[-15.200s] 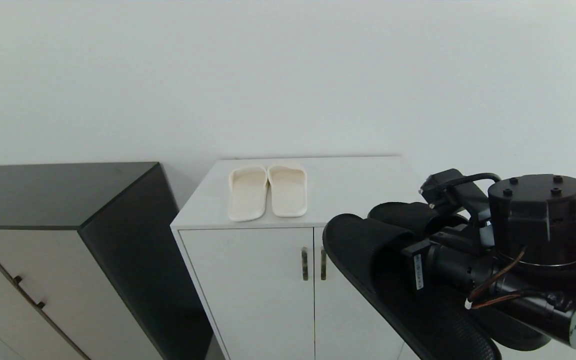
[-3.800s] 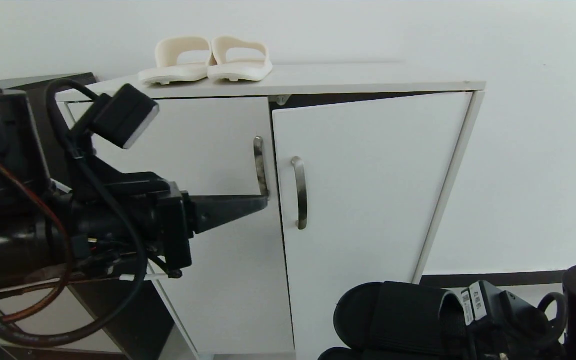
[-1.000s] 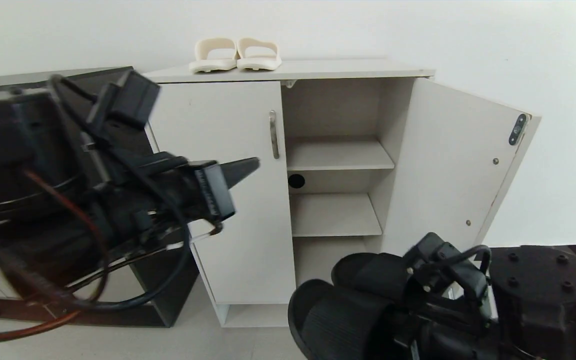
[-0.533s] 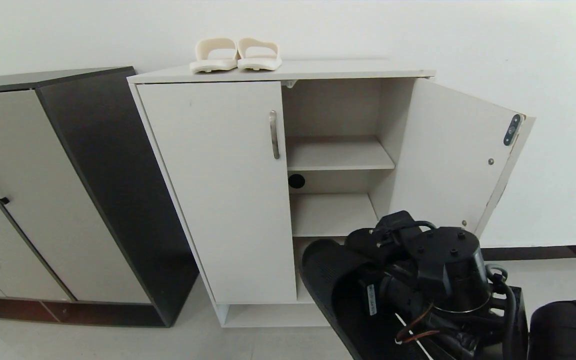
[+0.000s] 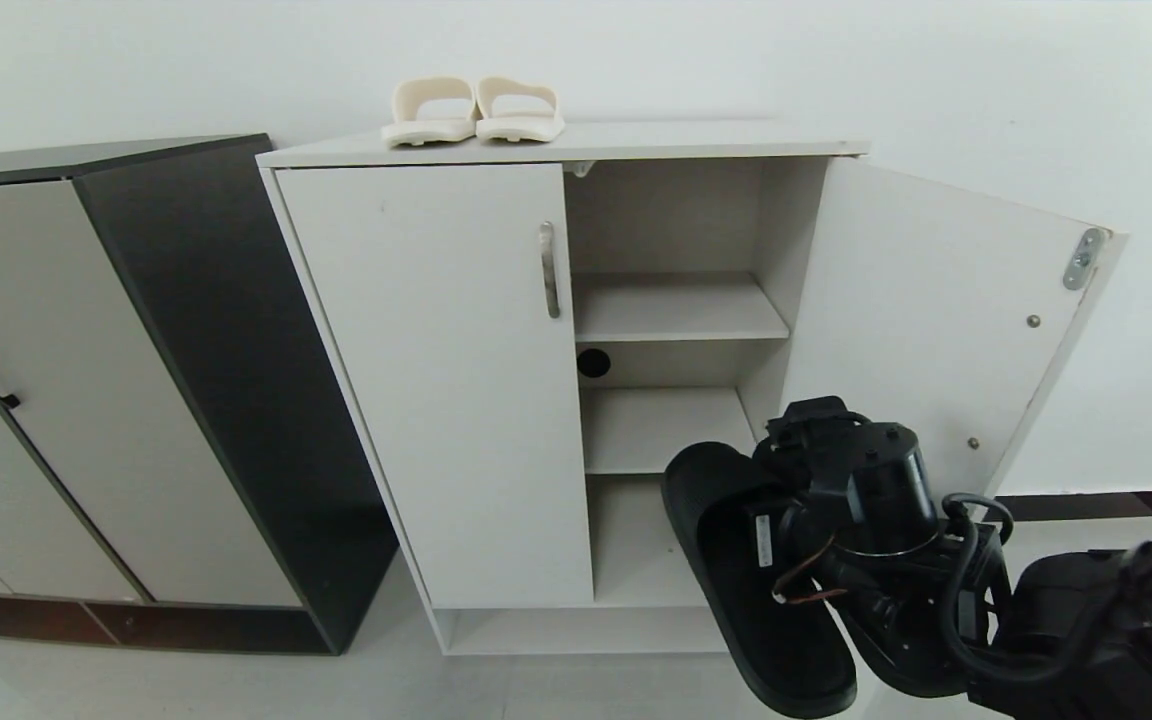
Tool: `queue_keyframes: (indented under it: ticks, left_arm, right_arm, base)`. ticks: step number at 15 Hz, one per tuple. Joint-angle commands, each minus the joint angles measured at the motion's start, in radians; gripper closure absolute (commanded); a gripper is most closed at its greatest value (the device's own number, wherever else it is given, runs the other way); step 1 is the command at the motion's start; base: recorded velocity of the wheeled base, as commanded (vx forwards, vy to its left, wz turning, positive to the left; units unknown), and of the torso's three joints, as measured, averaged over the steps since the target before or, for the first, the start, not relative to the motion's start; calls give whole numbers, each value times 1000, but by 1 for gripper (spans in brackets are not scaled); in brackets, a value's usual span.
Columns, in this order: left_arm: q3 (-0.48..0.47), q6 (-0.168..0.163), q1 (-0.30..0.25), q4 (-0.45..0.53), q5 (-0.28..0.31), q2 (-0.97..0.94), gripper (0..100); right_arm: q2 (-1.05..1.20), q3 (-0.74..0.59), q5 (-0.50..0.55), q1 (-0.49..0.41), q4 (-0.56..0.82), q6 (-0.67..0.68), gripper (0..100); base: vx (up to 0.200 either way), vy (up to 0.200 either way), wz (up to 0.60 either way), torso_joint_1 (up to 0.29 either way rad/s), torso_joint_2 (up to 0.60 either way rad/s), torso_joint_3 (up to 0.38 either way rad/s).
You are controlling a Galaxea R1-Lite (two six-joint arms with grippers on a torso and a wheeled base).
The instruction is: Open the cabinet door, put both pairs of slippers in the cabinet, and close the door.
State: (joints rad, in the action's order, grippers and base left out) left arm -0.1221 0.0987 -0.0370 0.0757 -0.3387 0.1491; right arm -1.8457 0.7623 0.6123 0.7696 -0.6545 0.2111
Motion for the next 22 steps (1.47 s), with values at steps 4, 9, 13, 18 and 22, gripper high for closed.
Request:
queue_keyframes:
  ticks: [4,9,13,18,22]
  left_arm:
    - [87,-105,-37,-34,102,-66,100]
    - [119,-172,60,-71,369,-100,100]
    - [122,-180,35,-74,372,-149,100]
    - [122,-143,35,-74,369,-149,100]
    - [122,-136,35,-73,371,-149,100]
  right_arm:
    - [-18,15,17,-21,13,-1,100]
    - [-18,11,15,-16,10,1,100]
    - [-18,12,3,-6,7,5,100]
    - [-58,37,-5,25,3,27,100]
    - [-168,169,6,57,75,169,100]
  base:
    - [0,0,0,0,0,0]
    - [0,0,0,0,0,0]
    - [0,0,0,0,0,0]
    - [0,-80,0,2,0,2]
    - [0,-100,0,4,-1,0]
